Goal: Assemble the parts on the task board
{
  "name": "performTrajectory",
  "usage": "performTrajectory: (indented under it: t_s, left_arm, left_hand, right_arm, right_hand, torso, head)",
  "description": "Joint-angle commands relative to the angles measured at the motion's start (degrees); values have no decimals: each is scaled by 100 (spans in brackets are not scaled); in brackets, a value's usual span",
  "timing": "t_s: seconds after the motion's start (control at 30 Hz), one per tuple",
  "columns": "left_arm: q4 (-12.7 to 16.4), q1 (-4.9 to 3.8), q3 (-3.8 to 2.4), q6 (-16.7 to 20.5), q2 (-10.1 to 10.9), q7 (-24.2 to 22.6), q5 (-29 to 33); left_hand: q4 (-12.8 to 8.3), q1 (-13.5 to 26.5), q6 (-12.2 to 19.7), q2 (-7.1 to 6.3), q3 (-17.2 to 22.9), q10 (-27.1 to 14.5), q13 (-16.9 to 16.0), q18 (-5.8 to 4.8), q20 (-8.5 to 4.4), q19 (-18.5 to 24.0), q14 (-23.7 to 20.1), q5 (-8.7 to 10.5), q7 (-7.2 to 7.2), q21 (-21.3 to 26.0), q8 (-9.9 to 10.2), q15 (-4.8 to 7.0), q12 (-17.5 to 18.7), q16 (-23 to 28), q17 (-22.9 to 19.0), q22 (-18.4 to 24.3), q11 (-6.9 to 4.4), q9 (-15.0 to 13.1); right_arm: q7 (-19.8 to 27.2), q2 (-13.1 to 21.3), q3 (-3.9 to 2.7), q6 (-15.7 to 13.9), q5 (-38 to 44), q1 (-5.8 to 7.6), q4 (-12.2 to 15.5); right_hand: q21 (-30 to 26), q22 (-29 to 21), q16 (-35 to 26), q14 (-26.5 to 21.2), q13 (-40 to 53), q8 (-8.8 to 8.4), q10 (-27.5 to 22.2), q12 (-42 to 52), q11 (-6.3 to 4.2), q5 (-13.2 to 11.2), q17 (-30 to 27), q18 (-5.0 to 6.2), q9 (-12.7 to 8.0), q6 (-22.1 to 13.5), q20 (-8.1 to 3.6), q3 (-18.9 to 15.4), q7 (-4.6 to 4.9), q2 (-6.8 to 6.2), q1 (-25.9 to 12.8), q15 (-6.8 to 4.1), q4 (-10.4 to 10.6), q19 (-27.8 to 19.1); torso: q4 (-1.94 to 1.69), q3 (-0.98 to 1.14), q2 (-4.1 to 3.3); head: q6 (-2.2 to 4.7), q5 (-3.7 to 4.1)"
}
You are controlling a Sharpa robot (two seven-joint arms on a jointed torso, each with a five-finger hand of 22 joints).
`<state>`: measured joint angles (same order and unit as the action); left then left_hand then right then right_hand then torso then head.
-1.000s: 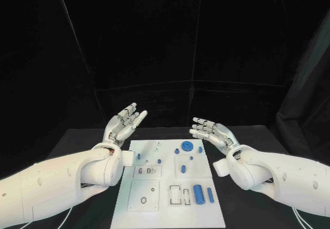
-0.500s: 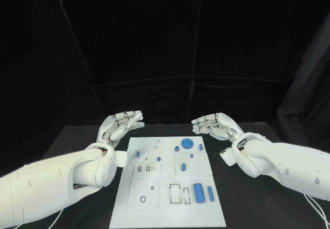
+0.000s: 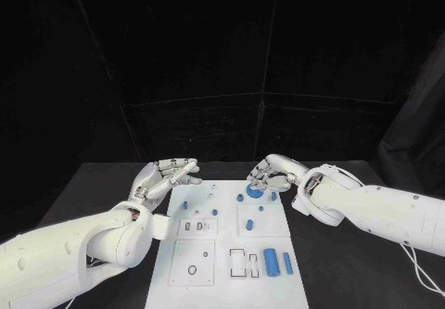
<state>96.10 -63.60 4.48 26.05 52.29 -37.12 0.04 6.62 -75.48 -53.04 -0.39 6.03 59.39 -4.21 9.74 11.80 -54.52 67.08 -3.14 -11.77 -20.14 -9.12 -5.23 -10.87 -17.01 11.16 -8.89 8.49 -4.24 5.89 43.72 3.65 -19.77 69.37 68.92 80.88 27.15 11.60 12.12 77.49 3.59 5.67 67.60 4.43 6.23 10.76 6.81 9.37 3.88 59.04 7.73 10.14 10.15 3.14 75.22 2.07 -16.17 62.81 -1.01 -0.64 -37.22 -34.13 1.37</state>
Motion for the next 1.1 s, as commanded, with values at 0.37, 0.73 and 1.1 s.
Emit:
performTrajectory:
  t_s: [0.37,0.73,1.1]
  left_arm:
    - [-9,-8,-5,-637,-78,135,-41]
    - [-90,-8,-5,-751,-151,189,-39]
    - [-122,-8,-5,-824,-172,250,-39]
  left_hand:
    - [-50,9,-51,67,-9,42,25,79,-1,-53,5,34,-4,21,72,-8,72,63,34,26,7,26]
    - [-61,23,-44,73,-19,35,31,78,-1,-74,8,35,-12,26,97,-11,105,83,49,34,13,35]
    - [-70,26,-40,83,-20,31,35,76,1,-81,6,34,-20,33,112,-15,125,97,58,41,19,39]
  right_arm:
    - [-1116,-364,-23,509,2320,42,-80]
    - [-1234,-439,-26,416,2551,54,-71]
    - [-1290,-568,-26,626,2590,65,-257]
  right_hand:
    - [1805,1011,2181,847,9,-203,-91,-77,-146,-328,1568,106,-9,-37,-281,529,-139,-372,-360,-258,82,594]
    - [2386,1368,3172,731,11,-200,-164,-70,-122,-338,2431,113,-7,-90,-241,795,-141,-458,-403,-245,214,434]
    - [2882,1847,3987,731,15,-200,-90,-62,-143,-344,3239,72,-7,-127,-239,1029,-162,-493,-432,-255,343,454]
  torso:
    - [-101,-32,-350]
    - [-126,-28,-406]
    - [-123,-21,-437]
  head:
    - [26,79]
    - [9,74]
    - [11,51]
